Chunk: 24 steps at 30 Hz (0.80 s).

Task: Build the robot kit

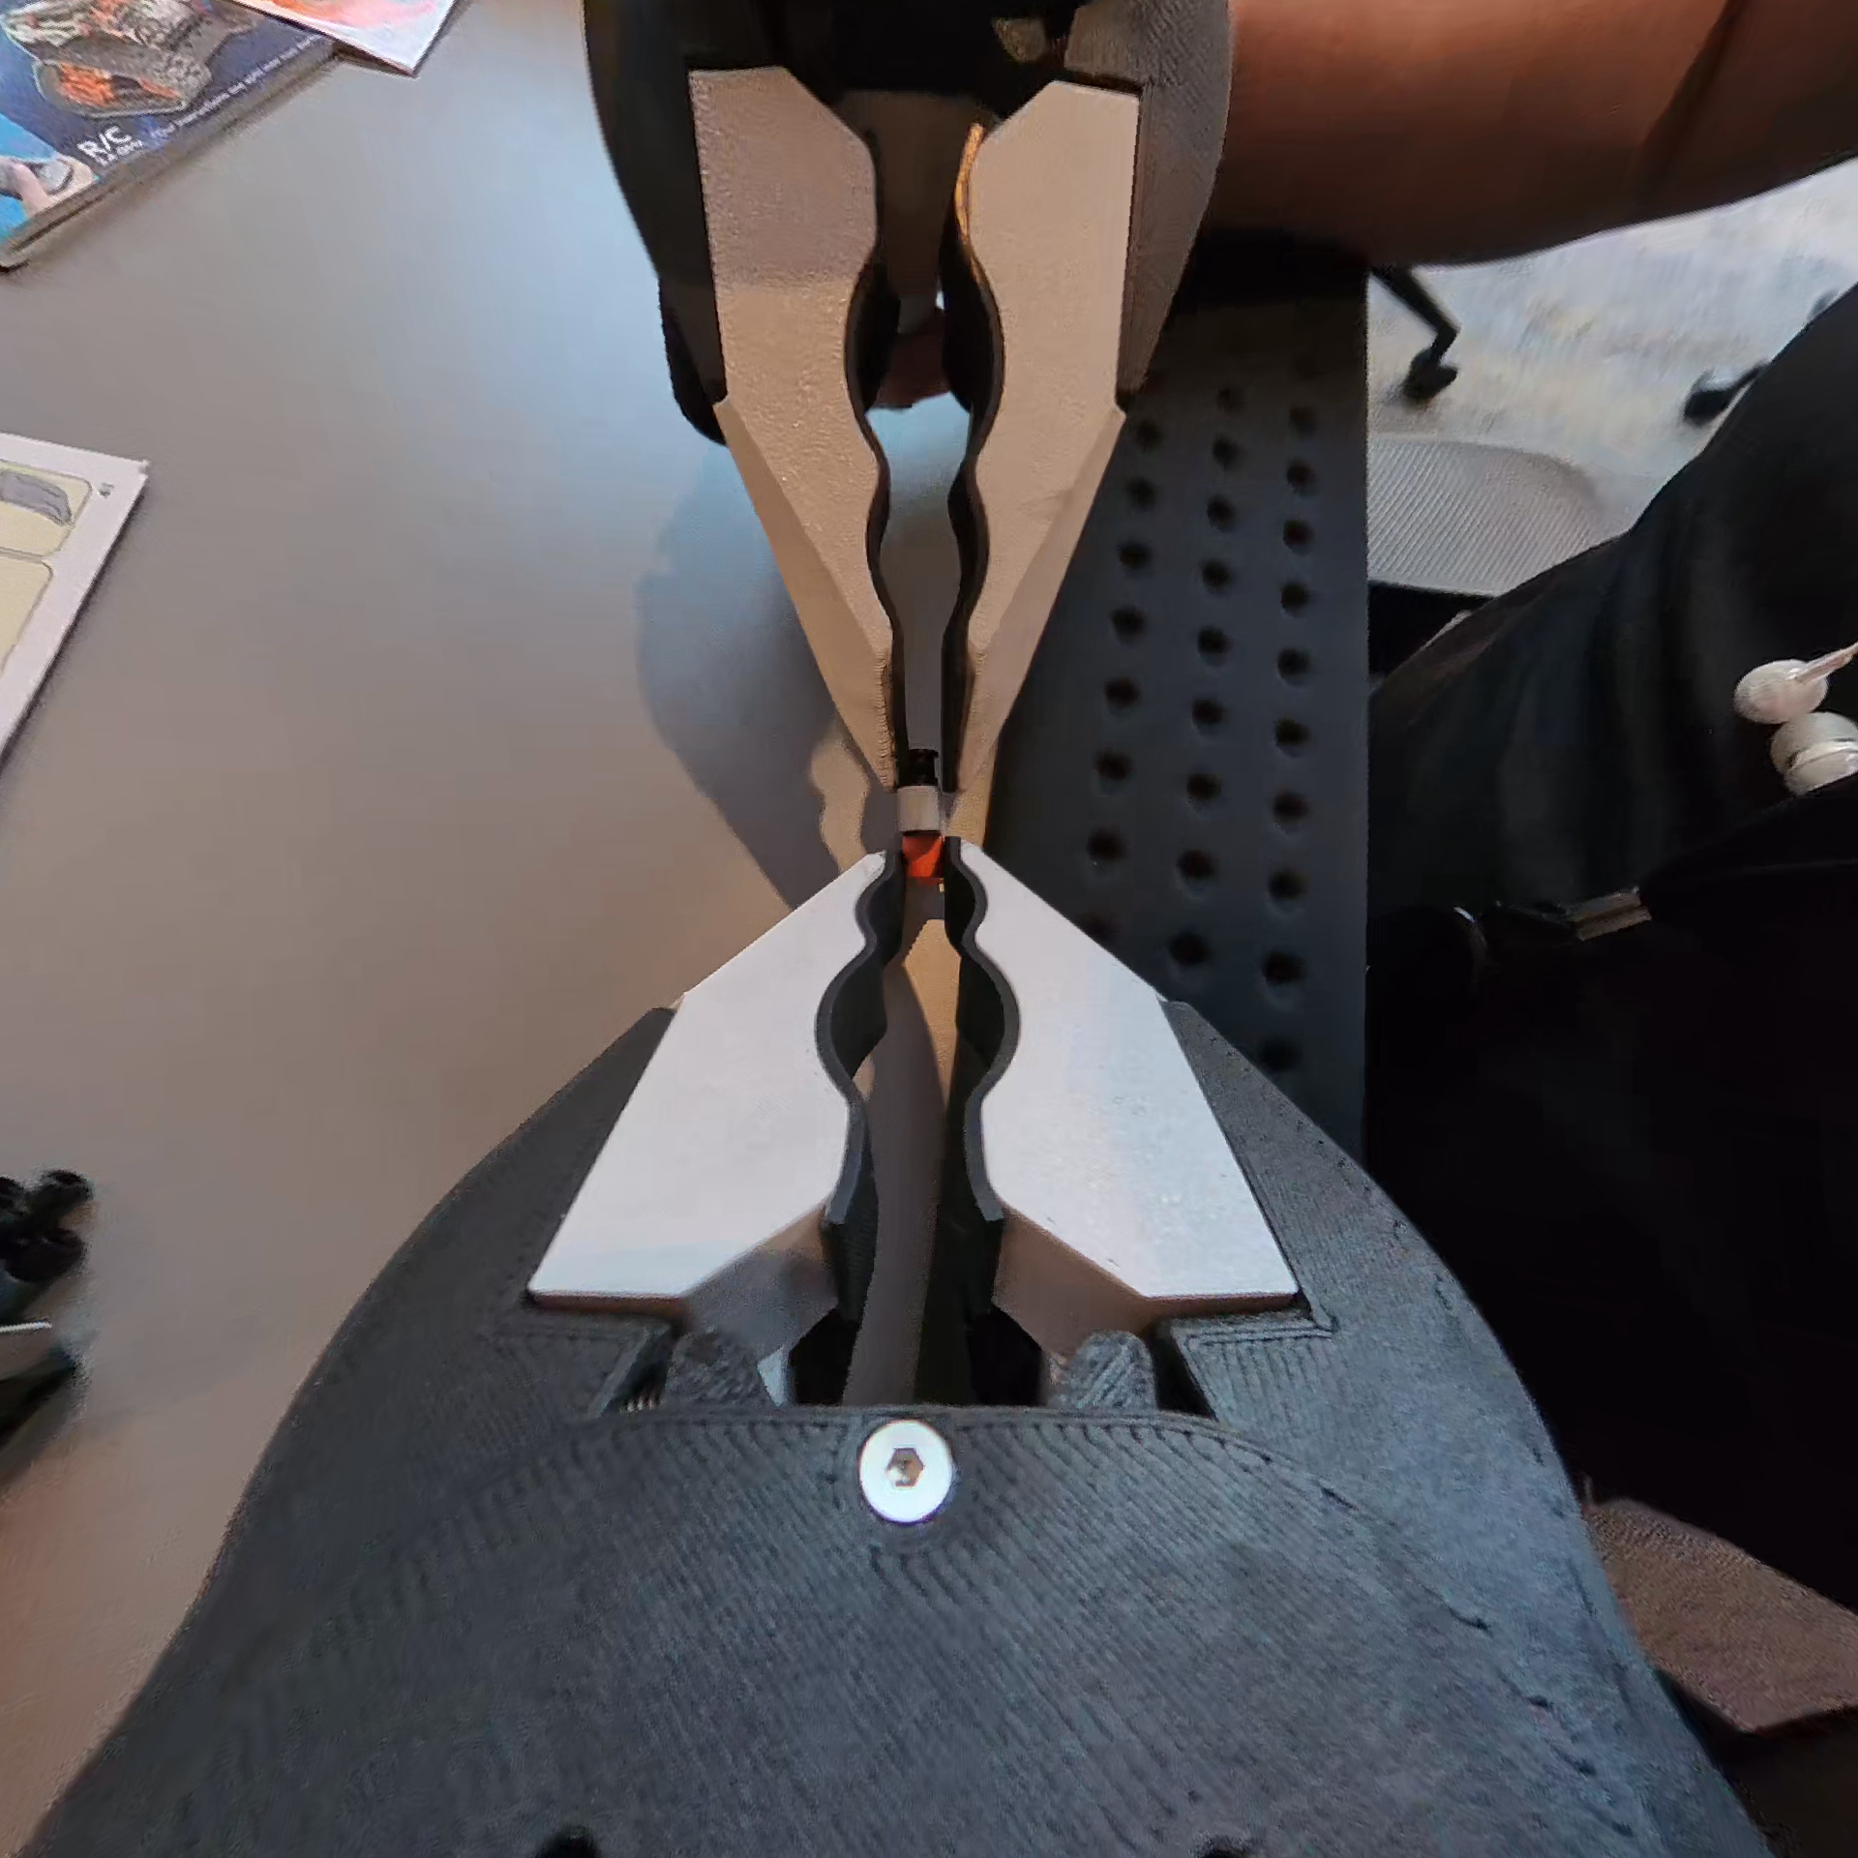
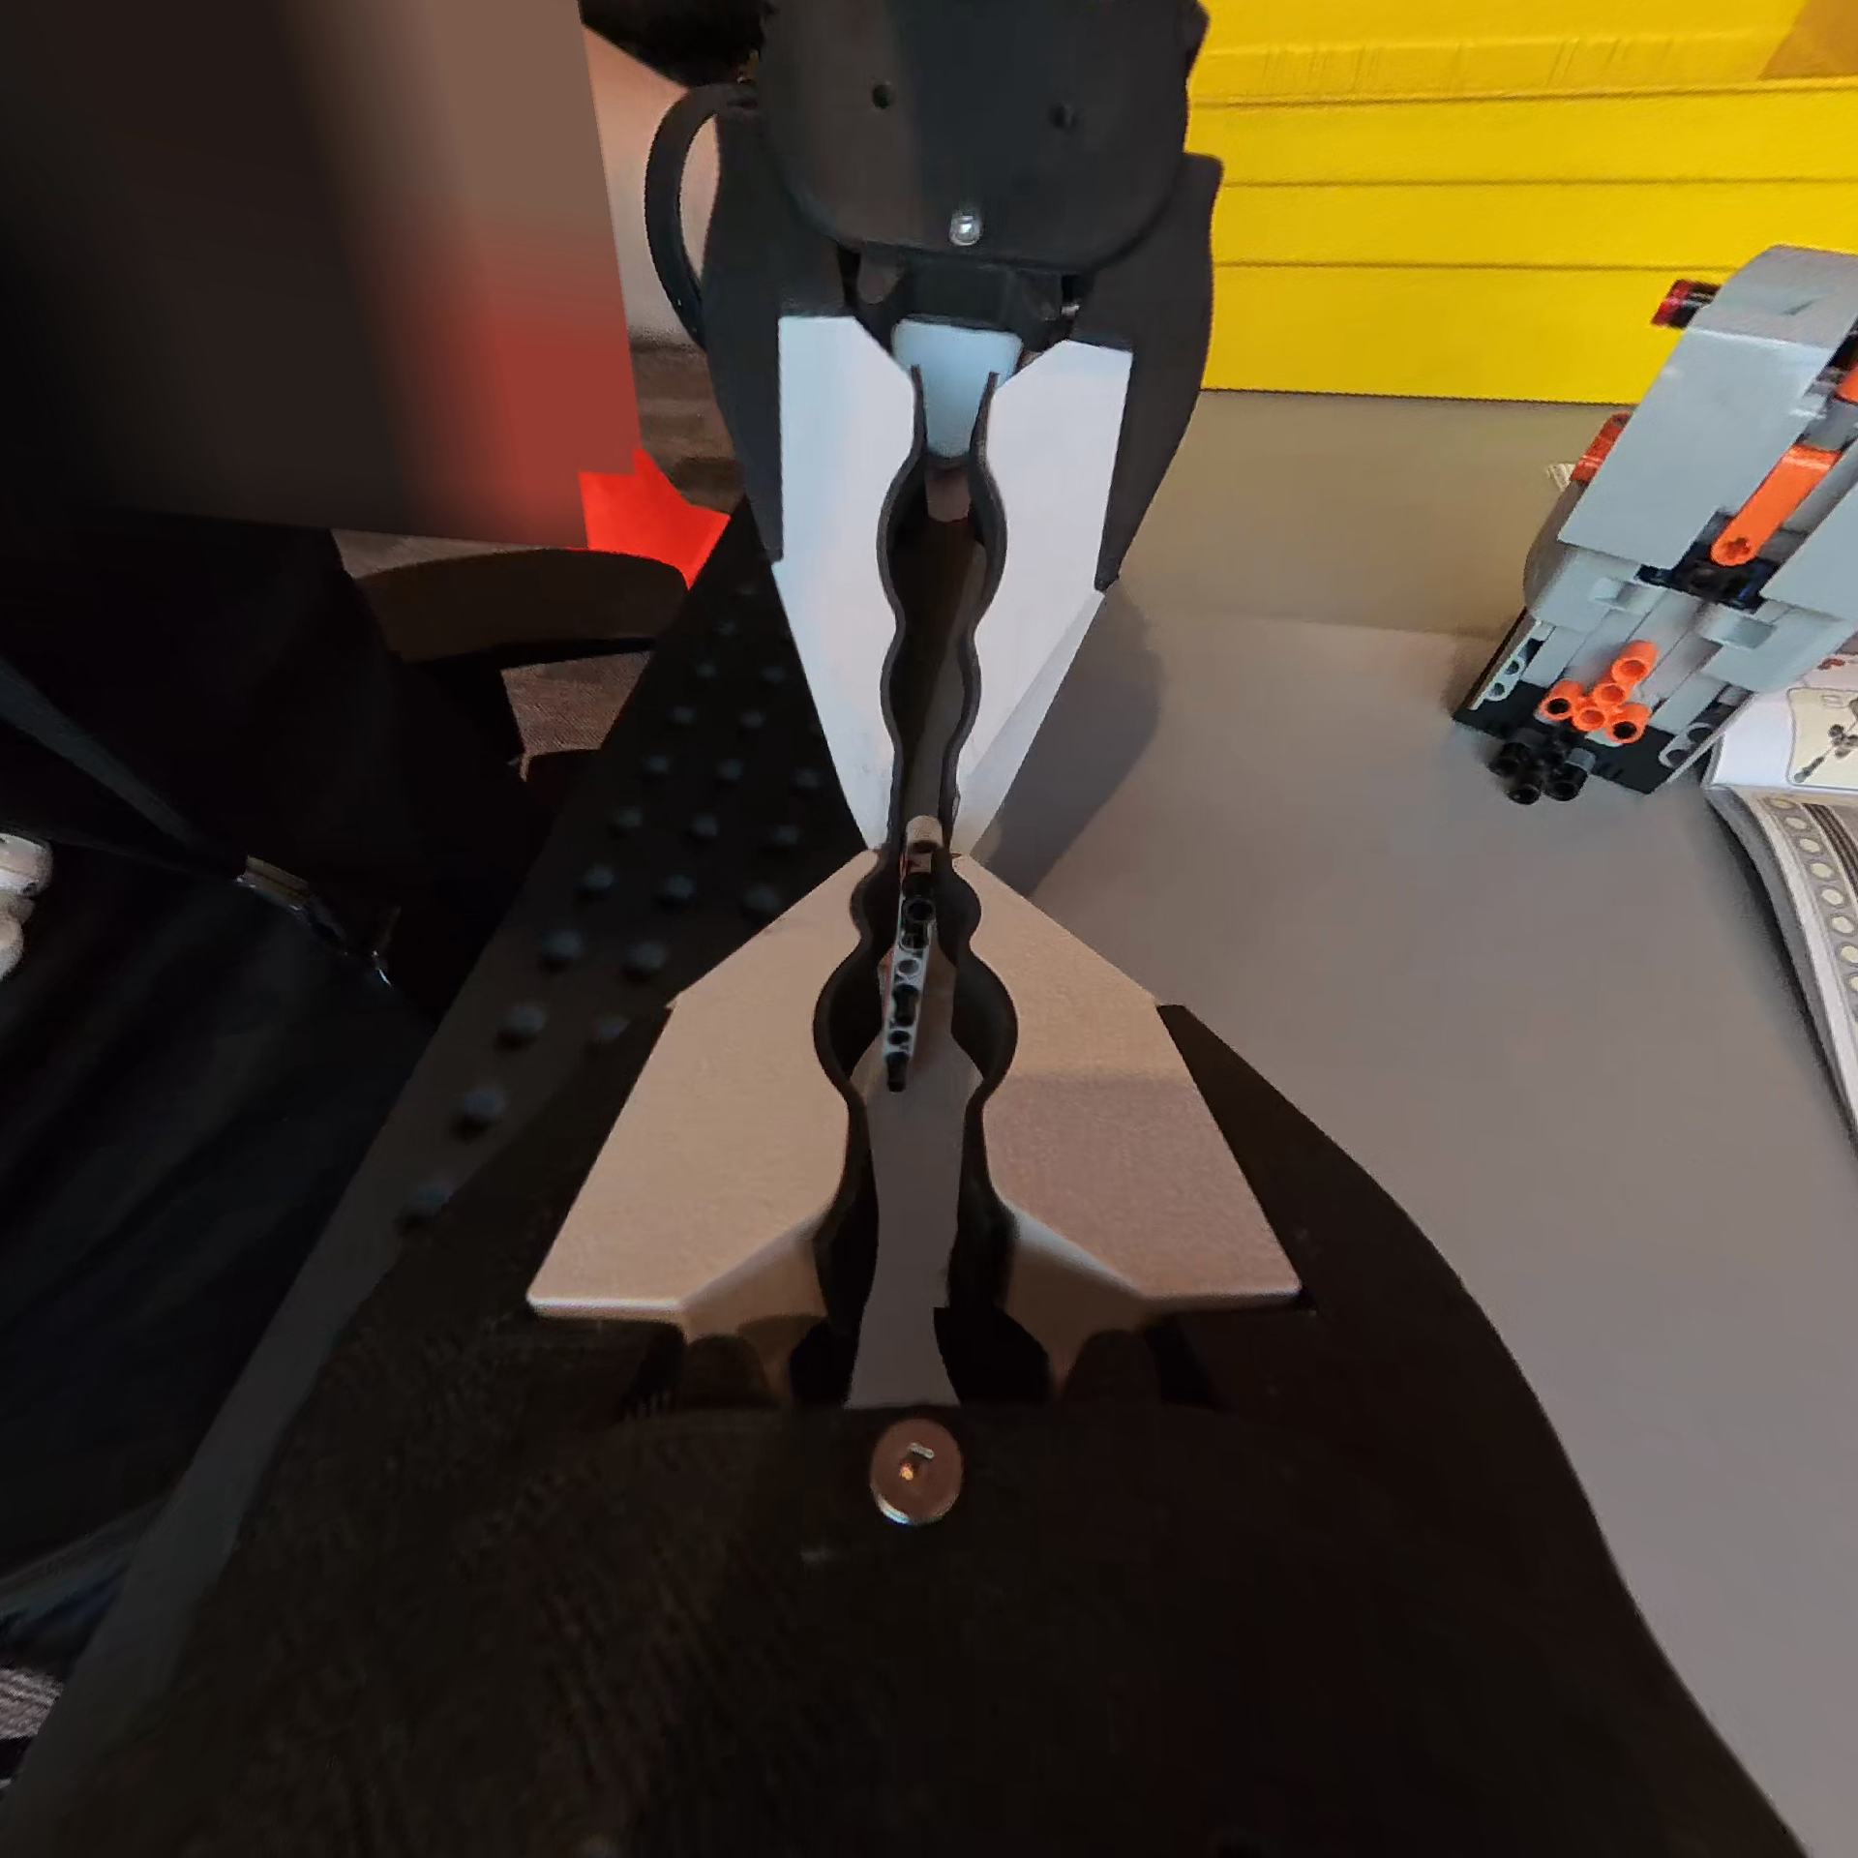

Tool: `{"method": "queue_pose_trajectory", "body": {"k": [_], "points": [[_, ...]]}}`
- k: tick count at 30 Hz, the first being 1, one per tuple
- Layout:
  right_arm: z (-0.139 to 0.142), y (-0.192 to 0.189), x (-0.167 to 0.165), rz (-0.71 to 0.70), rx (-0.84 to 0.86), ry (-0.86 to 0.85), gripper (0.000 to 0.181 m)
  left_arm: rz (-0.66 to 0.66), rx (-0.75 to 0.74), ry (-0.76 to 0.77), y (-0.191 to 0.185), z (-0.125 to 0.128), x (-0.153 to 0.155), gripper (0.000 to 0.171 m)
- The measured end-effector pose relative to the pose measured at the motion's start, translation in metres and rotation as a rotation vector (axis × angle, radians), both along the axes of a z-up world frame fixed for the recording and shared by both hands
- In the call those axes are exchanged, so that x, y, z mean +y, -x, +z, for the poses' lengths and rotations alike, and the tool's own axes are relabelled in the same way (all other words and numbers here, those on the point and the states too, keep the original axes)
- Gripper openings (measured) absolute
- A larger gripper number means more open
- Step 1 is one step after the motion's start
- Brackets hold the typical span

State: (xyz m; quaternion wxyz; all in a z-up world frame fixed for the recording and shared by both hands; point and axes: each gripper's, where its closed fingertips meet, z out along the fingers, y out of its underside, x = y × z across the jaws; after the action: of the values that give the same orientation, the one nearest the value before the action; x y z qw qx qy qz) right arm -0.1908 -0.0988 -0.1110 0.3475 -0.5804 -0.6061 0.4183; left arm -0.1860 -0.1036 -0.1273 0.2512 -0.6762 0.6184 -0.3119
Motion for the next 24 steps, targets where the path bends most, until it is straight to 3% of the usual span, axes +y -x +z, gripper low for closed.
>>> {"method": "queue_pose_trajectory", "body": {"k": [3, 8, 11, 16, 19, 24], "points": [[0.005, -0.001, 0.002, -0.006, 0.006, 0.052, 0.009, -0.022, 0.078, -0.068, -0.003, 0.002, 0.005, 0.006], [0.008, -0.007, 0.012, -0.064, 0.005, -0.005, 0.014, -0.049, 0.136, -0.108, -0.007, 0.006, 0.009, 0.007], [0.017, -0.009, 0.004, 0.01, 0.03, -0.185, 0.018, -0.088, 0.163, -0.121, -0.009, 0.005, 0.008, 0.007], [0.009, -0.012, 0.003, 0.16, -0.163, -0.669, 0.015, -0.201, 0.188, -0.147, -0.014, 0.007, 0.005, 0.007], [0.001, -0.014, 0.0, 0.259, -0.289, -0.778, 0.012, -0.259, 0.238, -0.149, -0.014, 0.004, 0.005, 0.007], [-0.004, -0.018, -0.001, 0.358, -0.41, -0.803, 0.015, -0.308, 0.279, -0.137, -0.016, 0.003, 0.003, 0.006]]}}
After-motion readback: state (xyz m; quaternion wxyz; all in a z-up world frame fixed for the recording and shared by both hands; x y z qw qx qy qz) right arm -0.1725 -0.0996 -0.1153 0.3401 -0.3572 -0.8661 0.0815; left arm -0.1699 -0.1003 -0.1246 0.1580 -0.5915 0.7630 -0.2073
